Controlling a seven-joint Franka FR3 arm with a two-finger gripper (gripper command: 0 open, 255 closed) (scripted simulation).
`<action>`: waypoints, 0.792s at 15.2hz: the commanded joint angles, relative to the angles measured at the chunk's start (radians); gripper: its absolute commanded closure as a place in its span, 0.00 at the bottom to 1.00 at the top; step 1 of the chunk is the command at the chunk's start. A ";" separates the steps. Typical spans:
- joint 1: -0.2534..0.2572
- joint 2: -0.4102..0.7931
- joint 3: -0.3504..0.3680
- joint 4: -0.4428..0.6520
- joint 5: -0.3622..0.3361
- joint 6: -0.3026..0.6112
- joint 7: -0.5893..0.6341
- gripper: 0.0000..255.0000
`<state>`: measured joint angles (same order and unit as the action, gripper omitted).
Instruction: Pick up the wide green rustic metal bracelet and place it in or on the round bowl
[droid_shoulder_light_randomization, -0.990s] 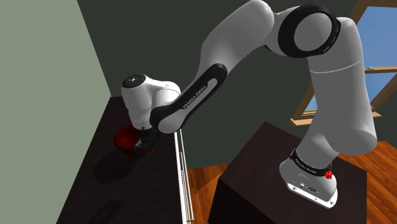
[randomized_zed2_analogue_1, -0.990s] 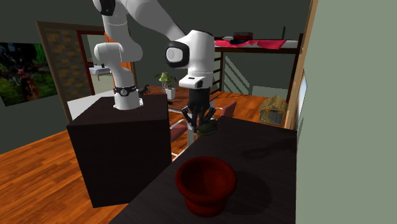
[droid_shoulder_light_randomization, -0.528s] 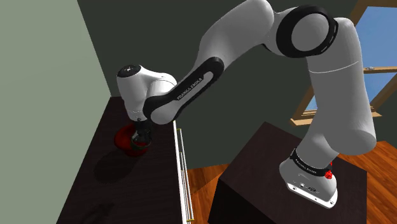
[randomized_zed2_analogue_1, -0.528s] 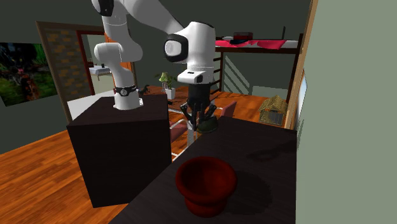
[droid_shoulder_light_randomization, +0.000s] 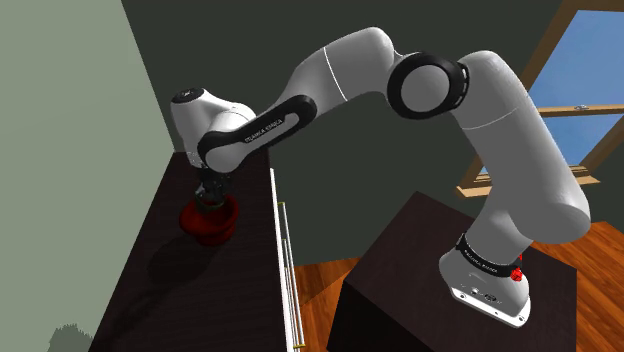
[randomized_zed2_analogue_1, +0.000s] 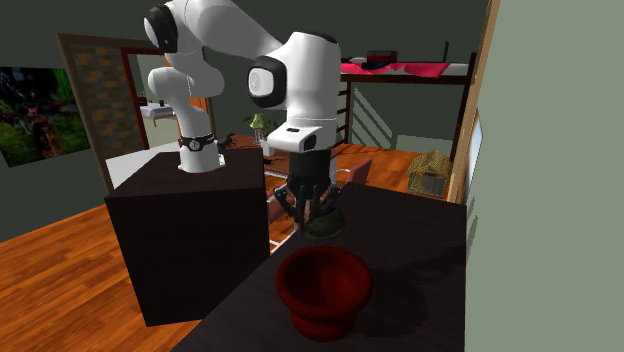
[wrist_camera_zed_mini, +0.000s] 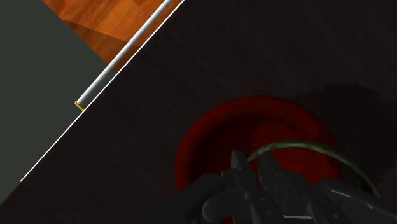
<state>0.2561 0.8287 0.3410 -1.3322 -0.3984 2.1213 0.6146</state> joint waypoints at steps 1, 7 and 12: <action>0.005 0.076 -0.010 0.136 0.002 -0.053 -0.041 1.00; 0.016 0.175 -0.025 0.246 -0.004 -0.059 -0.066 1.00; 0.021 0.217 -0.033 0.253 -0.012 -0.024 -0.060 1.00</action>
<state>0.2771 1.0370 0.3099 -1.0801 -0.4086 2.0889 0.5543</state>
